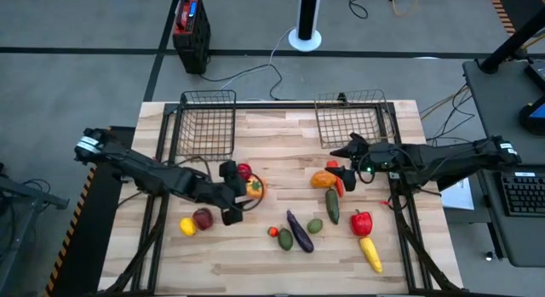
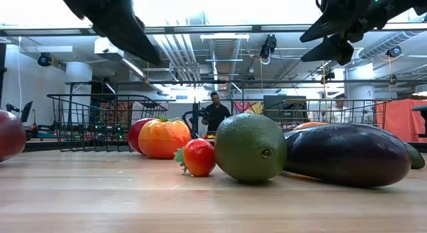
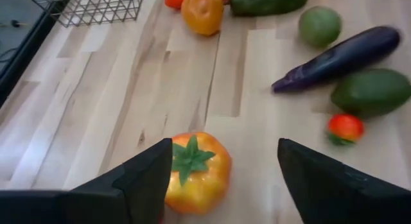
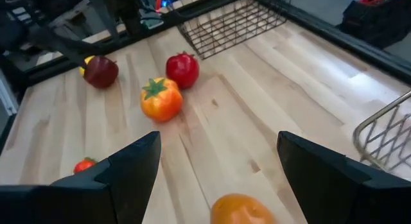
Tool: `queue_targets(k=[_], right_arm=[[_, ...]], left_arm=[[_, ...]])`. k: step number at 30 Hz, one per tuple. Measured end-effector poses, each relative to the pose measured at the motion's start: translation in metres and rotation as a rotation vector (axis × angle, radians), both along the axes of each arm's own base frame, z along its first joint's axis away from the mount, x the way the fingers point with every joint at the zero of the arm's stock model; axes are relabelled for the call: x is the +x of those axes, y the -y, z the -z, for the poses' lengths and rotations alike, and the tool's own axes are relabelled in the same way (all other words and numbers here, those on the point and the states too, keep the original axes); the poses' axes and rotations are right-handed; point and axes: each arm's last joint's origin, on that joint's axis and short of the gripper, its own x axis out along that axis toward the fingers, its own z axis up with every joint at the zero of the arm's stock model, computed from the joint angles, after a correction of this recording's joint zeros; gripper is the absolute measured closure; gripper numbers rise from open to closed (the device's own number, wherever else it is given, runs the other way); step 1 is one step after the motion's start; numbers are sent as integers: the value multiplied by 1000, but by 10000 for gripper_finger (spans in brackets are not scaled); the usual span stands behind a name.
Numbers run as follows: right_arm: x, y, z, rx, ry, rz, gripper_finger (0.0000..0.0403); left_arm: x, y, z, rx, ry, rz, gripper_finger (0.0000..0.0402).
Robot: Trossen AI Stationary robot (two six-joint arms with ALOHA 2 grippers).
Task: Sort produce into baskets
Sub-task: Put the orange tomato into the left wire basket
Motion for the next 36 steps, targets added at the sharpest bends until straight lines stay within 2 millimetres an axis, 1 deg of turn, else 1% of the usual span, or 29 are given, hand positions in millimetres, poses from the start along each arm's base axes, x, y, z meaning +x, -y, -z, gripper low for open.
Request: queue_targets(k=[7,11,16,22,28,36], right_arm=[[4,-5,4,84,-23,-151,99],[4,-6,4,96,-23,-175,99],[4,-6,4,95,-20,-175,99],[4,-6,4,96,-22,-175,99],[4,-6,4,96,-26,-174,99],[4,-6,4,93,-27,-175,99]], left_arm=[[12,2,17,23,-25,-23,70],[21,4,25,38,-52,-22,54],[37,7,30,86,-100,7,52],[47,-4,41,110,-202,-21,52],[51,-17,44,78,-247,-9,52],[52,-30,46,27,-277,7,52]])
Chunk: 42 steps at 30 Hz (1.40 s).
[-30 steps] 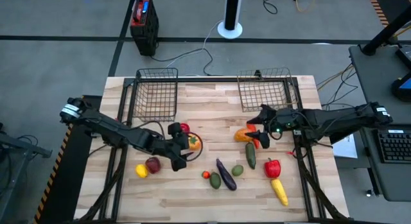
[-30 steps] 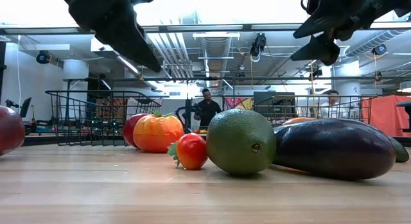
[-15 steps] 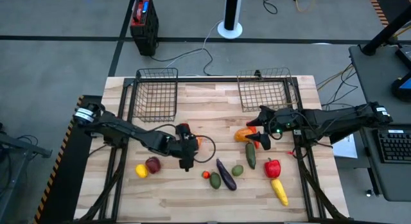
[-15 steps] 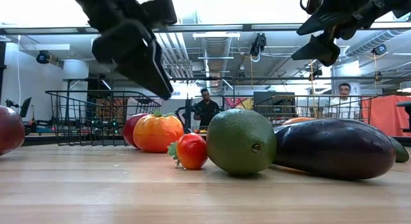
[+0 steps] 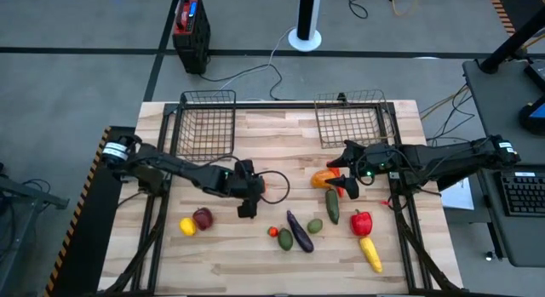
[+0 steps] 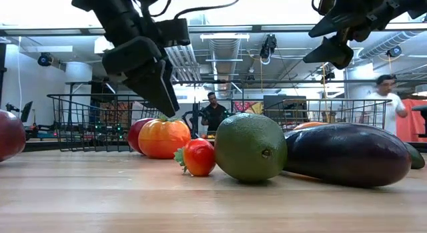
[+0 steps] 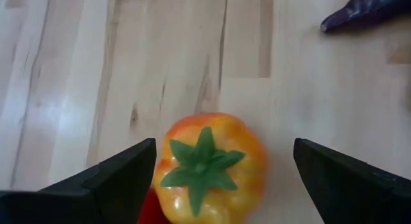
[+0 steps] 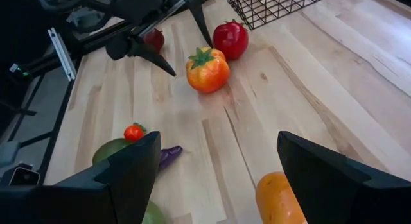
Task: Sort produce into baskets
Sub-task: Put the orange tomato into the left wire basket
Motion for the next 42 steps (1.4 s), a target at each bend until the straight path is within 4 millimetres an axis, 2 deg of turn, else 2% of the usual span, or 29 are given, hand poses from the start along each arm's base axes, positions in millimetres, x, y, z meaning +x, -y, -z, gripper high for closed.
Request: queue_targets(k=[11,19,33,42], right_arm=[[0,0,0,-8,-1,-4,99],[0,0,1,-8,-10,-4,99],[-1,0,3,-7,-32,-3,99],[-2,0,3,-7,-33,-3,99]], left_arm=[[1,-5,2,-6,-11,-1,52],[6,-6,22,4,-73,-7,52],[12,-5,34,16,-90,-21,52],[13,-5,30,-3,-78,-34,85]])
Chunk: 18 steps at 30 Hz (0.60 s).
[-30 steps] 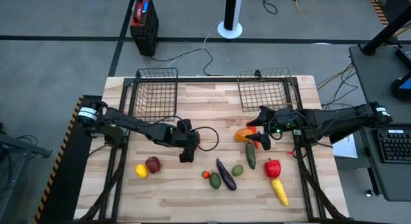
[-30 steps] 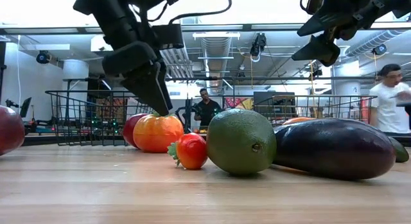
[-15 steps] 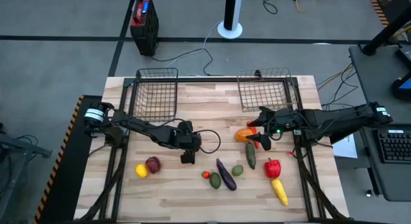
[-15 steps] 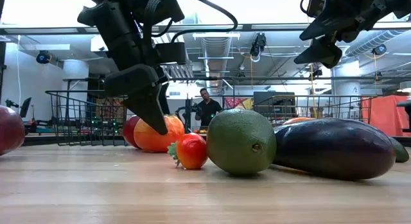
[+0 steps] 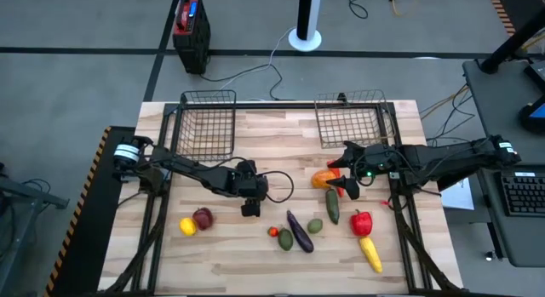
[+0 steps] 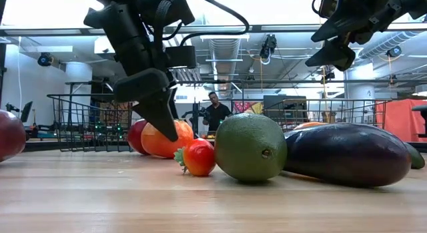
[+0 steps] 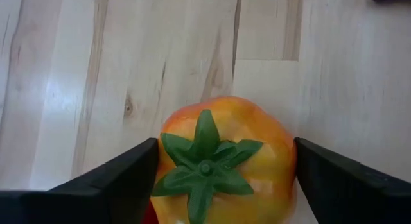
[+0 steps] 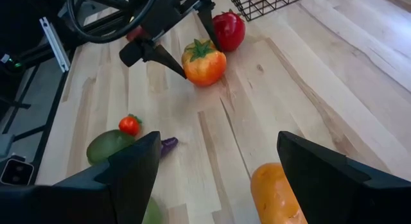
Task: Sort produce into baskets
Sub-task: Put the orange tomato into the left wire basket
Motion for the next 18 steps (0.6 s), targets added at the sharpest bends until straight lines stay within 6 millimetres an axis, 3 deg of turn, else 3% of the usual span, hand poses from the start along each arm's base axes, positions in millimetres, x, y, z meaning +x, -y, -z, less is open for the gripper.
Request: queue_targets(k=[11,18], right_arm=[[0,0,1,1,-6,0,99],[-1,0,1,1,-13,0,99]], left_arm=[[-3,12,-7,-27,16,23,90],[6,19,-47,-22,132,74,90]])
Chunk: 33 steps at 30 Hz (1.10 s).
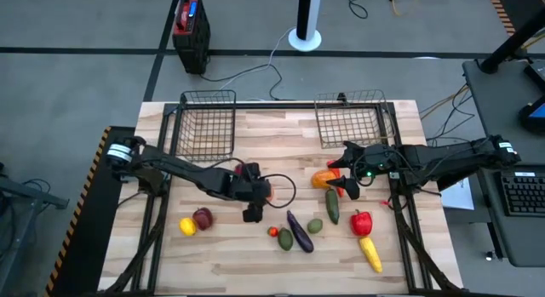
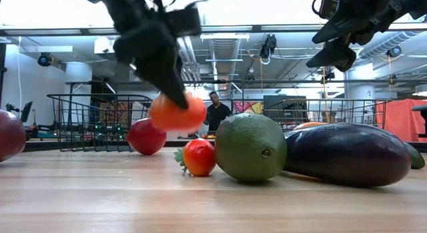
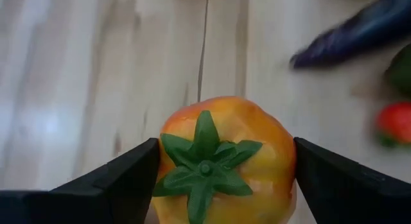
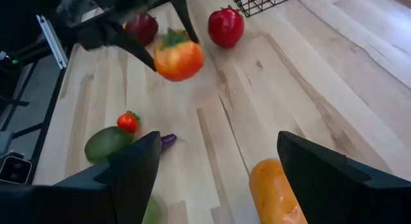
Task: Sort produce into baskets
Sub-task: Put the orange tomato into the left wire basket
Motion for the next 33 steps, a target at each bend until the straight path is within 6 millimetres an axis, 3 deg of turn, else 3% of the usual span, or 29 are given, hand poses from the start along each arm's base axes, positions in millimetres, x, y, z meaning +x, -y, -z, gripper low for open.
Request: queue_targets(k=[3,8,12,16,22,27,33], right_arm=[[0,0,0,0,-2,0,99],[0,0,0,0,-2,0,99],[0,0,0,0,-2,1,99],[0,0,0,0,0,1,99],[0,0,0,1,2,1,99],[0,0,0,0,2,1,99],[0,0,0,0,2,1,99]], left_arm=[[-2,-1,-24,27,10,25,90],[-22,-12,-75,206,6,-13,90],[-47,-33,-118,328,63,-115,90],[-77,-66,-140,377,103,-245,90],[-114,-131,-133,378,59,-523,90],[-139,-183,-109,179,0,-681,90],[-152,-217,-80,89,-103,-813,90]])
